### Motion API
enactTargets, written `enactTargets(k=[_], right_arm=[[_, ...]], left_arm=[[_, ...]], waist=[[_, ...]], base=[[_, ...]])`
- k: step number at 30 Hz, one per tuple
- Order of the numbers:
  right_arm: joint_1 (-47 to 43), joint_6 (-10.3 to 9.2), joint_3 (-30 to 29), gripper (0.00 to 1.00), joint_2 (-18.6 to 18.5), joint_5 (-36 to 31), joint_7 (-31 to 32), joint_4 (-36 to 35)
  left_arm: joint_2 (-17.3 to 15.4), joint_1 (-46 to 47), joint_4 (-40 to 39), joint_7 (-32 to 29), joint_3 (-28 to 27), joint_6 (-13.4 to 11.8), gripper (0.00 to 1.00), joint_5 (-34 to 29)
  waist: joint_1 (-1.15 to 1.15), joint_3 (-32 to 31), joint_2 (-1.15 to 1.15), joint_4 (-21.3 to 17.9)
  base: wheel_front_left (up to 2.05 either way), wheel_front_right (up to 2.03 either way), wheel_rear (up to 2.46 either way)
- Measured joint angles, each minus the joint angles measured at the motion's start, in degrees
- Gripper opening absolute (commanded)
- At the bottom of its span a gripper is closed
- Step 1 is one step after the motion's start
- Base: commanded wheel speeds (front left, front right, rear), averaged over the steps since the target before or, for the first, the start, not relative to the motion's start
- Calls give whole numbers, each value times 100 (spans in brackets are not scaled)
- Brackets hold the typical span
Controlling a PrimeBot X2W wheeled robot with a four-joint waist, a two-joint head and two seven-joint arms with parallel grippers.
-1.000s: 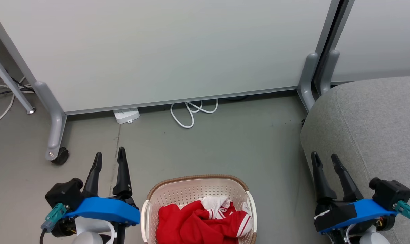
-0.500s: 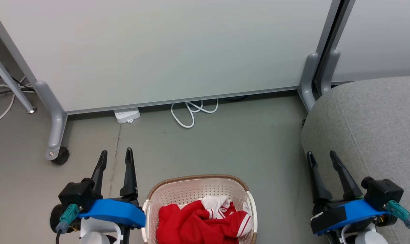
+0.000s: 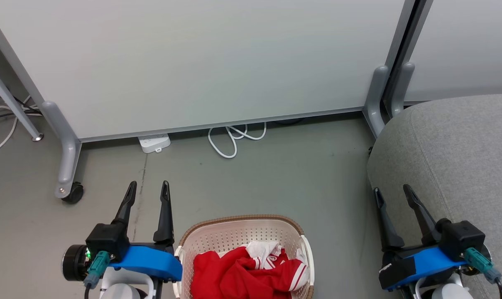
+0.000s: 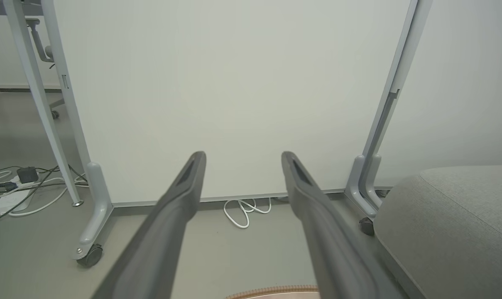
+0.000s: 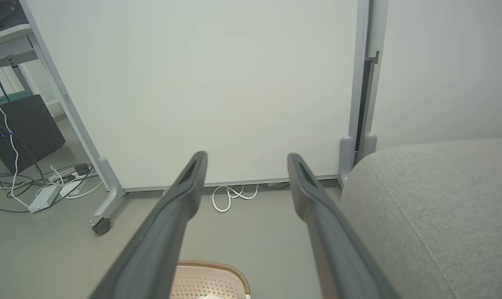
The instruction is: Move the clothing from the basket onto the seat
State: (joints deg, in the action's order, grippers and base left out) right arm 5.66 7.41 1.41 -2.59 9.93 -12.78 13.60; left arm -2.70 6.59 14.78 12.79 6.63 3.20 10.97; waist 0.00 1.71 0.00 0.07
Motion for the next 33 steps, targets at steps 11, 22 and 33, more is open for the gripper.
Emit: enactTargets(k=[11,22,33], right_arm=[[1,1,-21,100,-5,-500,-138,32],[4,1,-29,100,-10,-875,-220,62],[5,1,-43,100,-11,-879,-222,86]], left_arm=[[-5,1,49,142,83,-12,100,-500],[-9,2,157,220,111,-7,100,-803],[-11,4,302,221,108,21,100,-704]], waist=[[0,-4,0,-3],[0,3,0,4],[0,-8,0,27]], base=[[0,0,0],[0,0,0],[0,0,0]])
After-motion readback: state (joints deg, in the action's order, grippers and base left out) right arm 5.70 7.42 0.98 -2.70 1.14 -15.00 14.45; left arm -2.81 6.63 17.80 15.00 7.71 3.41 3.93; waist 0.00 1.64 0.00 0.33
